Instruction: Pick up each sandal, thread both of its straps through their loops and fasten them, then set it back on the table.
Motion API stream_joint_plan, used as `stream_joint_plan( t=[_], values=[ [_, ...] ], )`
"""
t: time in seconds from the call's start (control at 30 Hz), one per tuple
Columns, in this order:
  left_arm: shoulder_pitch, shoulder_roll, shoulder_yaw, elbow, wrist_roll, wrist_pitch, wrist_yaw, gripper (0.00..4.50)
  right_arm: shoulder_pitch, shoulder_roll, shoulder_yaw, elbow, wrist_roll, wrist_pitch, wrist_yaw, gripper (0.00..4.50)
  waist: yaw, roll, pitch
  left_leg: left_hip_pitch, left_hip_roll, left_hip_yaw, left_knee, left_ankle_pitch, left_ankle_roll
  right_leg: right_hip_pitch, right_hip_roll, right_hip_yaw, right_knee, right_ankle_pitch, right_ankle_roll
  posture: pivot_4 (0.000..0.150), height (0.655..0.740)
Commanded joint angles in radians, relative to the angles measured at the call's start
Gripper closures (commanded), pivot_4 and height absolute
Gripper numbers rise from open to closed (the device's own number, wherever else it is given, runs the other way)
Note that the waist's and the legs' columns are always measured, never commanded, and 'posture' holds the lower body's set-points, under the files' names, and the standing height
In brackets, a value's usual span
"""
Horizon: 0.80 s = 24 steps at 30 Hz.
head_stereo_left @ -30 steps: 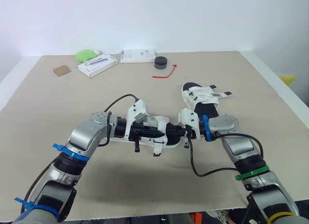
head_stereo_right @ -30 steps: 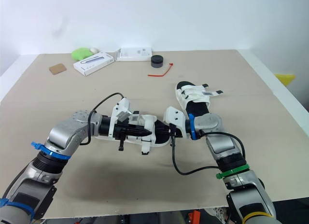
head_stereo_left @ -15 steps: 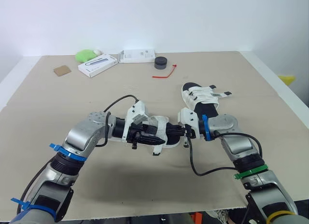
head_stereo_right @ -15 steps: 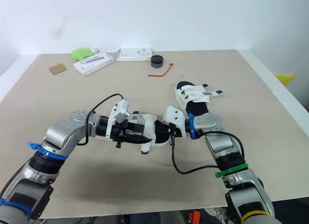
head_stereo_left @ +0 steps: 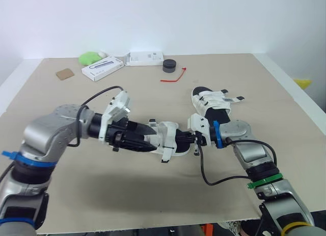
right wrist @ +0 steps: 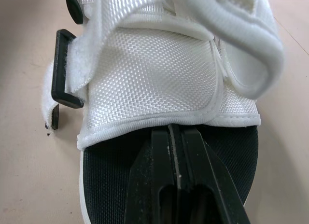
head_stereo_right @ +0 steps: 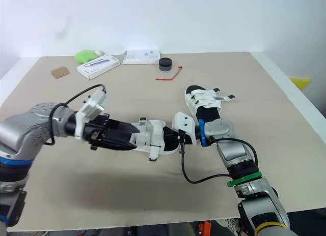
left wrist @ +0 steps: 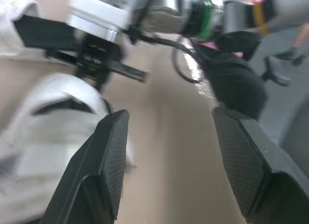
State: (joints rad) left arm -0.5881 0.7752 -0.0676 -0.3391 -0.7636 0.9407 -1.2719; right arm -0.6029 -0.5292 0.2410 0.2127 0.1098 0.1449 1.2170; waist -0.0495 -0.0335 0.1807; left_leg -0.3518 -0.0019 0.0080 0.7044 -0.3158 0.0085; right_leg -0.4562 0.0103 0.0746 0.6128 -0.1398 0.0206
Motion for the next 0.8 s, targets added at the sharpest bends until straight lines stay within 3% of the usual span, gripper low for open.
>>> stream_joint_plan(
  t=[0.03,0.3,0.53,0.8],
  values=[
    [0.094,0.047,0.01,-0.093,-0.044,0.016,-0.01,1.68,-0.004,-0.007,0.007,-0.006,-0.006,-0.004,0.0,4.5,0.0,0.0,0.0,0.0,0.0,0.0,0.0,0.0,0.0,0.0,0.0,0.0,0.0,0.0,0.0,0.15,0.74],
    [0.26,-0.062,-0.076,-0.079,0.158,-0.211,0.161,1.68,-0.005,-0.004,0.008,-0.007,-0.006,-0.005,0.001,4.5,0.002,0.0,0.0,0.0,0.0,0.0,0.0,0.0,0.0,0.0,0.0,0.0,0.0,0.0,-0.001,0.15,0.74],
    [0.29,-0.166,-0.099,-0.063,0.216,-0.27,0.277,1.68,-0.001,-0.007,0.006,-0.011,-0.007,-0.006,0.002,4.5,0.002,0.0,0.0,0.0,0.0,0.0,0.0,0.0,0.0,0.0,0.0,0.0,0.0,0.0,-0.001,0.15,0.74],
    [0.298,-0.177,-0.141,-0.055,0.221,-0.234,0.294,1.68,-0.005,-0.006,0.007,-0.01,-0.006,-0.002,0.003,4.5,0.002,0.0,0.0,0.0,0.0,0.0,0.0,0.0,0.0,0.0,0.0,0.0,0.0,0.001,-0.001,0.15,0.74]
  ],
)
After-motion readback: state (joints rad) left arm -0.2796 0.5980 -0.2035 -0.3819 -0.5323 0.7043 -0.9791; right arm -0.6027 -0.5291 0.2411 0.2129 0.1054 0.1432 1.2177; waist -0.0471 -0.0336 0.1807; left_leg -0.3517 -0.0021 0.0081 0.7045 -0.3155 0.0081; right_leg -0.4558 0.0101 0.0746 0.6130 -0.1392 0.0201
